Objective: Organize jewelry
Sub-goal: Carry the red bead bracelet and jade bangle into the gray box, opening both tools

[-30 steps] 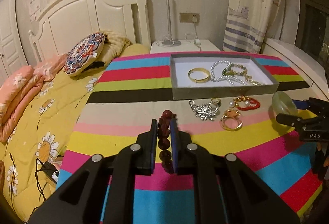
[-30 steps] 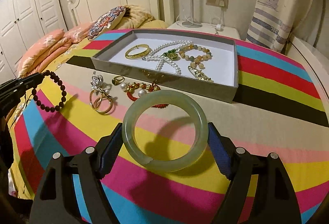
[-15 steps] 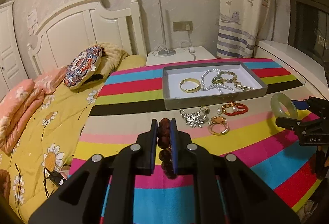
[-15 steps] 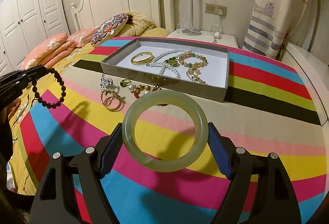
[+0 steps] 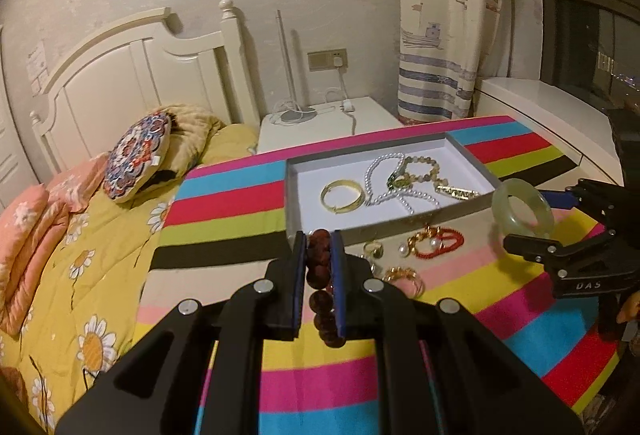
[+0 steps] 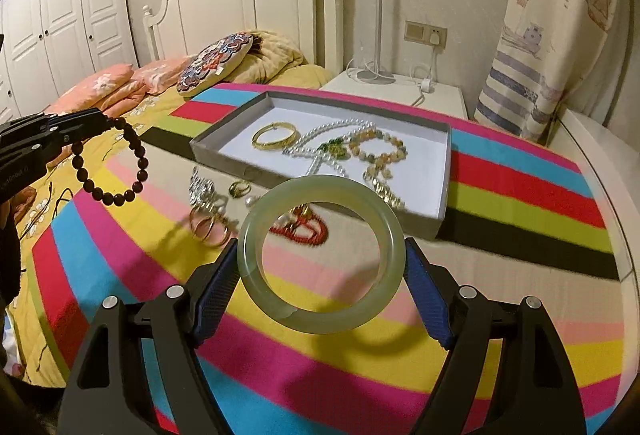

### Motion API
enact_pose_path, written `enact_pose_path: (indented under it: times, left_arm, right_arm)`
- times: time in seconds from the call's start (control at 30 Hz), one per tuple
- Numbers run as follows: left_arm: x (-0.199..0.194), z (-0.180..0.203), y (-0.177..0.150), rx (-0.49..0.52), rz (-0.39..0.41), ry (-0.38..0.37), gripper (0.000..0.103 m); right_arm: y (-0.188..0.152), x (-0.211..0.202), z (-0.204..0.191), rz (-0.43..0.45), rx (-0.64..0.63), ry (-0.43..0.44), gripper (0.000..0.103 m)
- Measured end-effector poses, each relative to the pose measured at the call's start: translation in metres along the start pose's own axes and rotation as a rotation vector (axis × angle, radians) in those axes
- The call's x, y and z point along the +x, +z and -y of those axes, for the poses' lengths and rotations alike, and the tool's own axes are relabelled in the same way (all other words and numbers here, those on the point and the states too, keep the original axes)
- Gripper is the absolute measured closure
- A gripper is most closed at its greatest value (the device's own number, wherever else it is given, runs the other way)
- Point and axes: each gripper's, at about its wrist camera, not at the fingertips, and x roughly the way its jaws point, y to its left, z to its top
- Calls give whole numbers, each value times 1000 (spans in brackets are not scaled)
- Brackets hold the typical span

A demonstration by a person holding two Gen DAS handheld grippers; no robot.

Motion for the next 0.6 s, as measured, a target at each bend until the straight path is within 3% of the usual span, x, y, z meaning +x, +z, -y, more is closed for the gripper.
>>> enact_pose_path:
  times: [0.23,0.6]
  left_arm:
    - [39,1,30,1,-18,-56,92]
    - [119,0,83,-12,-47,-106,91]
  right_arm:
    - [24,22,14,-2,16,-3,26]
    - [57,86,37,-76,51,23,26]
